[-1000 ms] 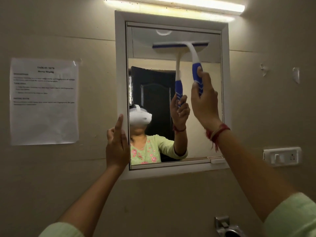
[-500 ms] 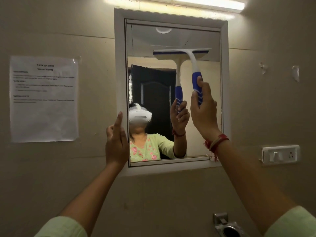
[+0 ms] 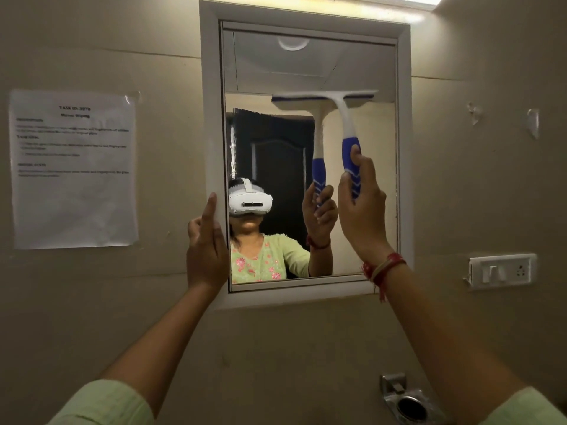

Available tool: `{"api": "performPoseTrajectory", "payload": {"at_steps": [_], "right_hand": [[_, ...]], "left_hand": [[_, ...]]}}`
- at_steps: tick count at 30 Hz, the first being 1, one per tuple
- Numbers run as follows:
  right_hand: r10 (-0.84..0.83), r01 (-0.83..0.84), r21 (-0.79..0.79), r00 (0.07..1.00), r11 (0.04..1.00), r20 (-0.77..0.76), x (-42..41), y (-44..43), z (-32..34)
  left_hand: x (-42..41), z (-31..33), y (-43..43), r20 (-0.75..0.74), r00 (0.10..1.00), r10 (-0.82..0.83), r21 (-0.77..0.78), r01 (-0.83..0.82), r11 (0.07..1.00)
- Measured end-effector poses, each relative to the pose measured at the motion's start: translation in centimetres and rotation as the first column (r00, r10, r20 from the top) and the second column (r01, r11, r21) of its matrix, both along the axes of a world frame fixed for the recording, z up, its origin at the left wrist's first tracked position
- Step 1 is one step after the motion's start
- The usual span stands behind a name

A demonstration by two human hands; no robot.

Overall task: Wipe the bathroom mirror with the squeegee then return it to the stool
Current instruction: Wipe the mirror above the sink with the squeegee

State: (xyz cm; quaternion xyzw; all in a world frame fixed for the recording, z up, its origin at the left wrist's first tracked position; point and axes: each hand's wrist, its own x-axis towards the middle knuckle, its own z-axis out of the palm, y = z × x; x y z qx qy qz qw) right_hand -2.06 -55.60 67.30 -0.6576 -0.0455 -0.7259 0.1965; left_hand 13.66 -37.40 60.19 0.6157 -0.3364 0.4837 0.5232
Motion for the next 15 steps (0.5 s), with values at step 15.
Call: {"api": "performPoseTrajectory", "payload": {"at_steps": [15], "right_hand": [[0.014, -0.014, -0.005, 1.0, 1.0, -0.026, -0.5, -0.3, -2.9]], "left_hand": [[0.1, 0.0, -0.2, -0.014, 1.0, 0.015, -0.014, -0.016, 1.0]]}}
